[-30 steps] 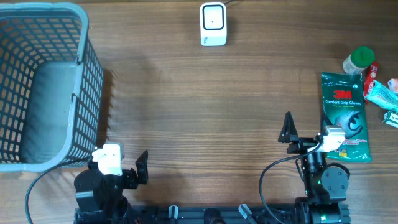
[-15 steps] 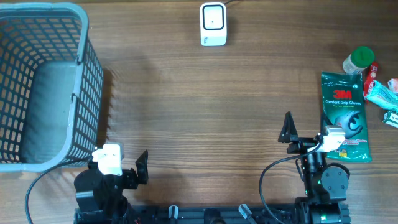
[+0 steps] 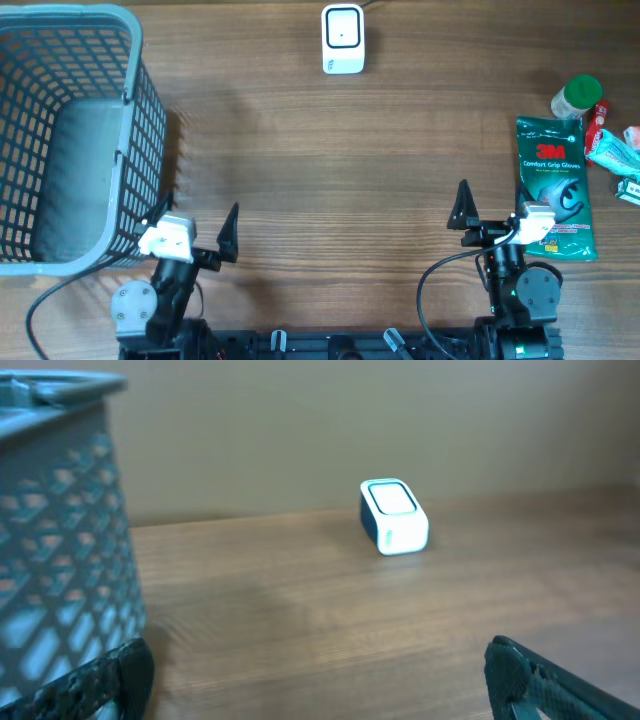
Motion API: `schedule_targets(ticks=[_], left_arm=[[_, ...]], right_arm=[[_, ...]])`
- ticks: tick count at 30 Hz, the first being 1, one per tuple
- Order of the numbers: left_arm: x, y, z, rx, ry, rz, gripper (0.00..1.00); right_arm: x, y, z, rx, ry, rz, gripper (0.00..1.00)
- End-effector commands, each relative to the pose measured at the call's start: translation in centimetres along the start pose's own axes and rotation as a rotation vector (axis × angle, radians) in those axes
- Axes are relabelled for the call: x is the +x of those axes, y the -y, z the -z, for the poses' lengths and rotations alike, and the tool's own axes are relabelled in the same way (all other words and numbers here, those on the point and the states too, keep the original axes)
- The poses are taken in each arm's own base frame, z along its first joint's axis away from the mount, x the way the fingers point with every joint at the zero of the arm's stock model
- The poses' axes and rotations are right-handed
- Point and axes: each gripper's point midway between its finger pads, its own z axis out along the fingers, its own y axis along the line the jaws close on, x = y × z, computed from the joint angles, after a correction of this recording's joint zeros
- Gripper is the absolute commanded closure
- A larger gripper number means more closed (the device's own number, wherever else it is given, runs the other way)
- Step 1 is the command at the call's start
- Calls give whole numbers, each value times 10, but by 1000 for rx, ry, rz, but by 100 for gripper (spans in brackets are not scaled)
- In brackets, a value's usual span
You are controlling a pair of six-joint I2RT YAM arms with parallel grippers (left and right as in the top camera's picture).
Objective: Scan the item barcode
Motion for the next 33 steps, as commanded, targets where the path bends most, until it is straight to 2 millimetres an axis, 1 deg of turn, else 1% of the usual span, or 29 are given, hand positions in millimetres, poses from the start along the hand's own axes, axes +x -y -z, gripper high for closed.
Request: schedule_targets(ticks=[1, 4, 5, 7, 9, 33], left_arm=[[24, 2, -18, 32, 48, -55, 0], [43, 0, -24, 33, 40, -51, 0], [44, -2, -25, 21, 41, -35, 0], [44, -3, -25, 14, 41, -36, 0], [43, -3, -25, 16, 42, 0, 0], [43, -3, -25, 15, 43, 0, 0]], right_arm=[[-2, -4, 1, -23, 8, 20, 0], [-2, -4, 1, -23, 8, 19, 0], [-2, -4, 1, -23, 8, 19, 0], [-2, -4, 1, -23, 8, 20, 0], [-2, -4, 1, -23, 8, 19, 0], [-2, -4, 1, -23, 8, 19, 0]])
